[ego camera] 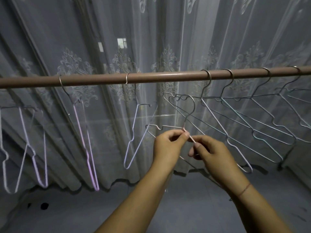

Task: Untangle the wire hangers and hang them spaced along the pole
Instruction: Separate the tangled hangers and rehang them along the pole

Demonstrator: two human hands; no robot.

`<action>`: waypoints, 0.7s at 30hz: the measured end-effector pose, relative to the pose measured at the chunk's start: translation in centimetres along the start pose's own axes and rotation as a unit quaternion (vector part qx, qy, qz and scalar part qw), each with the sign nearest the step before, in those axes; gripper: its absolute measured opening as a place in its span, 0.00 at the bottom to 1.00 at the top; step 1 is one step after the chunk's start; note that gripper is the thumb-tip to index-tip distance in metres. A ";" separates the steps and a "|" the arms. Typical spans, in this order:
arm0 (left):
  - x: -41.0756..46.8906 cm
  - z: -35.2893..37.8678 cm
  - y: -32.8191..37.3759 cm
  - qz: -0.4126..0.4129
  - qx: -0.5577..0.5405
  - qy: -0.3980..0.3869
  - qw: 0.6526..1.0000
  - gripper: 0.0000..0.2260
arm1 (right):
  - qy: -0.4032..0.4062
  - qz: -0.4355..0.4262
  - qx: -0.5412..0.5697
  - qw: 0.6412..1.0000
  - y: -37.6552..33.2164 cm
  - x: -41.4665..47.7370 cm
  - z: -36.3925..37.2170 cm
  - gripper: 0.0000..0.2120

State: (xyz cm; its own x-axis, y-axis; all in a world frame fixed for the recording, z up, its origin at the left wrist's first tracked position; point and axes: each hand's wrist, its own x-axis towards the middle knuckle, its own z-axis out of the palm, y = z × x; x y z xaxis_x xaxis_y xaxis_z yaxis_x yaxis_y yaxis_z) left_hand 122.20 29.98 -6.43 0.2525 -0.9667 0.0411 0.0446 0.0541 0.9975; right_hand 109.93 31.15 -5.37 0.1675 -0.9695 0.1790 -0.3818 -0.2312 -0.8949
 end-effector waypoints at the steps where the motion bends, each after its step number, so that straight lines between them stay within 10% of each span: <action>1: 0.1 0.2 0.5 0.004 -0.003 -0.005 1.000 0.03 | 0.004 -0.007 -0.001 1.000 -0.4 0.1 -0.4 0.14; 21: 2.8 2.4 5.7 -0.026 -0.102 -0.015 0.994 0.04 | 0.018 -0.005 0.036 0.999 -4.7 3.7 -2.1 0.12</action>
State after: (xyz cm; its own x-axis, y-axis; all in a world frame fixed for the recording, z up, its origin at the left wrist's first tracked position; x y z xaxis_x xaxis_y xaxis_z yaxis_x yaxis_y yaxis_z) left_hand 120.84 26.96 -0.47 0.2161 -0.9764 -0.0052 0.2536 0.0510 0.9660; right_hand 110.40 28.47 0.36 0.1373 -0.9696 0.2024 -0.3139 -0.2364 -0.9196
